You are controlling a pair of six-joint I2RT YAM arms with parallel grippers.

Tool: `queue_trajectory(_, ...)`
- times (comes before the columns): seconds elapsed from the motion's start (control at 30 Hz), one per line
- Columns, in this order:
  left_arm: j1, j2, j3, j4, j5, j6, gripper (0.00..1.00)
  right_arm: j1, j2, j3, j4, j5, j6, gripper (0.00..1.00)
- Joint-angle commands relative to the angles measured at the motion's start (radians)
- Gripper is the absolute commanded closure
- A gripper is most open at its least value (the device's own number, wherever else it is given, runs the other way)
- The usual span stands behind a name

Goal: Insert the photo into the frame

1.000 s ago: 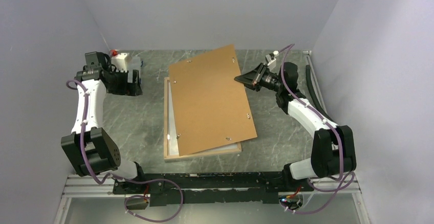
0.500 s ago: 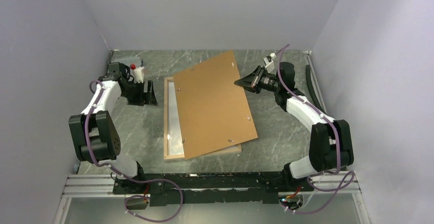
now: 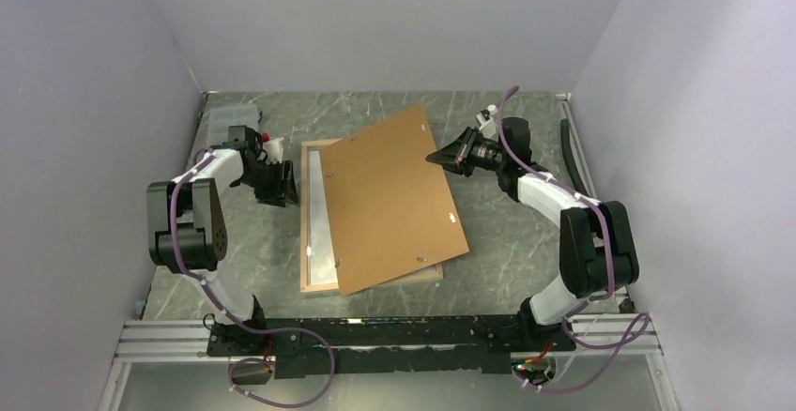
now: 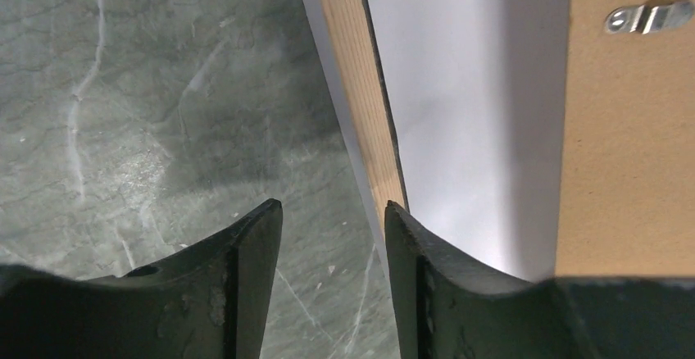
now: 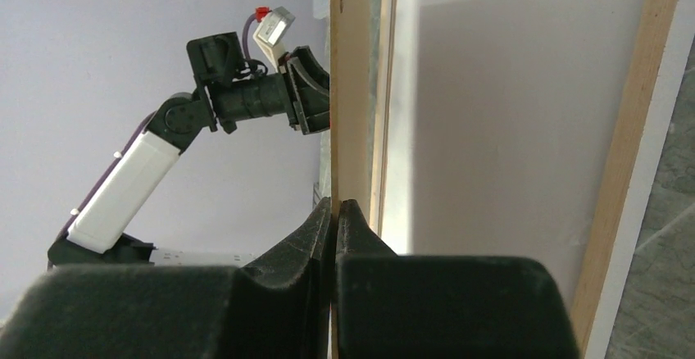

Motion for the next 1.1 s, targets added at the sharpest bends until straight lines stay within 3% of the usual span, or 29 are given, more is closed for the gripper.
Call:
queue_trajectory(0.0, -0.020, 0.014, -0.003, 0.043, 0.013, -0.026, 0.50, 0.014, 0.007, 0.019, 0.135, -0.036, 0.052, 1.00)
queue_trajectory(0.17, -0.027, 0.031, 0.006, 0.049, 0.009, -0.031, 0.64, 0.017, 0.041, 0.036, 0.153, -0.019, 0.059, 1.00)
queue_trajectory(0.53, -0.037, 0.075, 0.022, 0.022, 0.019, -0.022, 0.79, 0.029, 0.163, 0.029, 0.314, 0.013, 0.153, 1.00)
queue_trajectory(1.07, -0.038, 0.077, 0.003, 0.028, 0.013, 0.007, 0.90, 0.066, 0.219, 0.024, 0.372, 0.036, 0.182, 1.00)
